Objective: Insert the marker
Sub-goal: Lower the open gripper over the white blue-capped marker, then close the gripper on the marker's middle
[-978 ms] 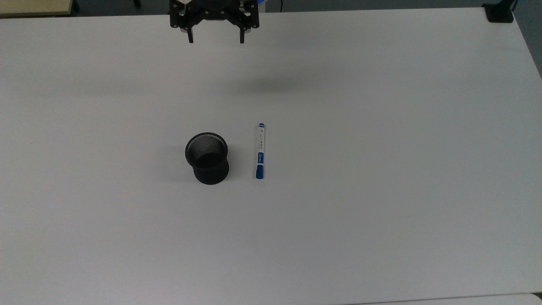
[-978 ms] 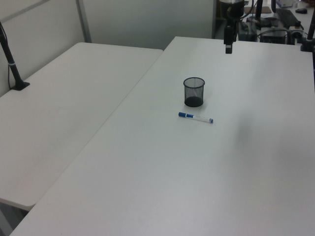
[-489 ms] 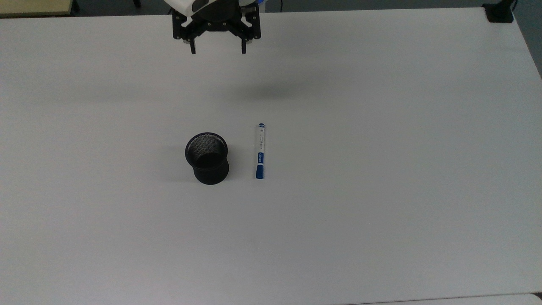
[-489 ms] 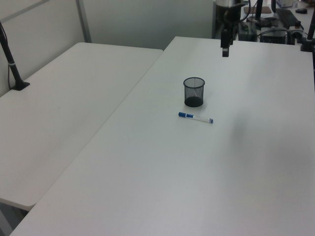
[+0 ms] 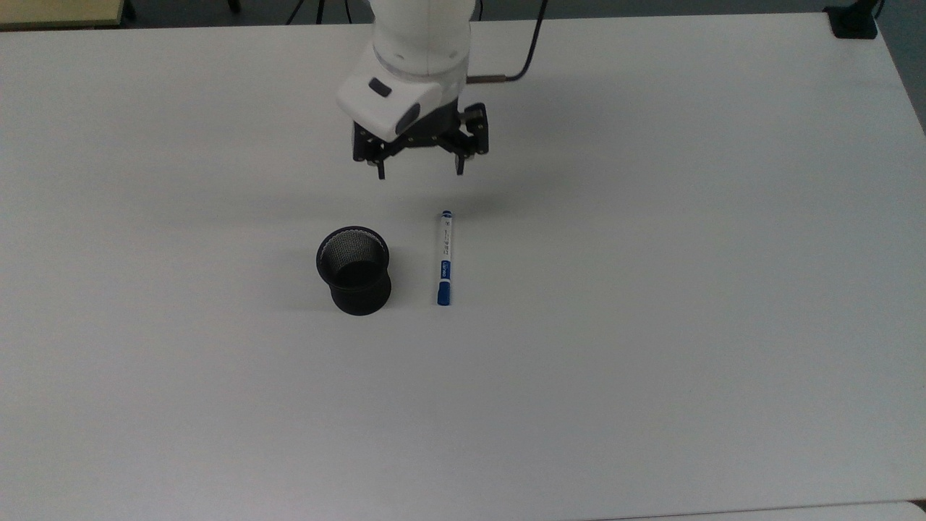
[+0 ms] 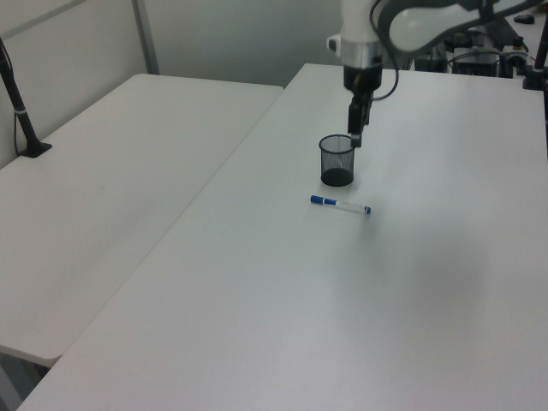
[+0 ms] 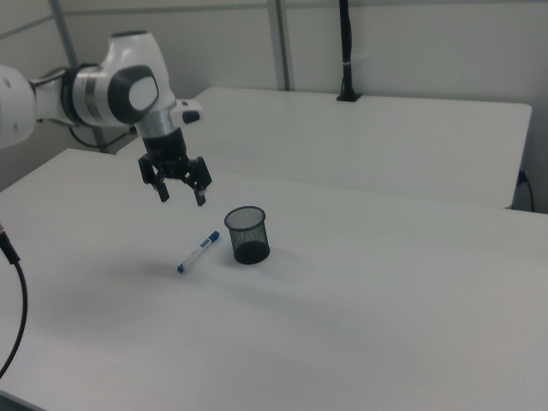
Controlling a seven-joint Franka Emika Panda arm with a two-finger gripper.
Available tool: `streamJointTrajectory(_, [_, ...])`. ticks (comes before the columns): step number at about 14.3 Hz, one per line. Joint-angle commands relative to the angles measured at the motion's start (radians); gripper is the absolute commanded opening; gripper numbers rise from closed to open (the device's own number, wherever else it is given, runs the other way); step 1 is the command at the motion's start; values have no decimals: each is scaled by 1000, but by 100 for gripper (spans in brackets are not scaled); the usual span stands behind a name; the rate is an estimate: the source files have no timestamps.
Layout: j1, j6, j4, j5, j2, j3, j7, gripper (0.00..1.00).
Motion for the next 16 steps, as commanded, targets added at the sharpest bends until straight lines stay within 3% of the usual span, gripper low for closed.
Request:
streamJointTrajectory(1, [37, 106, 1, -2, 87, -7, 106, 100])
streamJointTrajectory(7, [51, 253, 4, -16, 199, -7, 155, 98])
streamJointTrajectory(11, [60, 342, 6, -88, 270, -7, 258, 74])
streamJointTrajectory(14, [66, 396, 6, -105, 287, -7, 296, 70])
streamJointTrajectory(16, [66, 419, 6, -125, 299, -7, 327, 53])
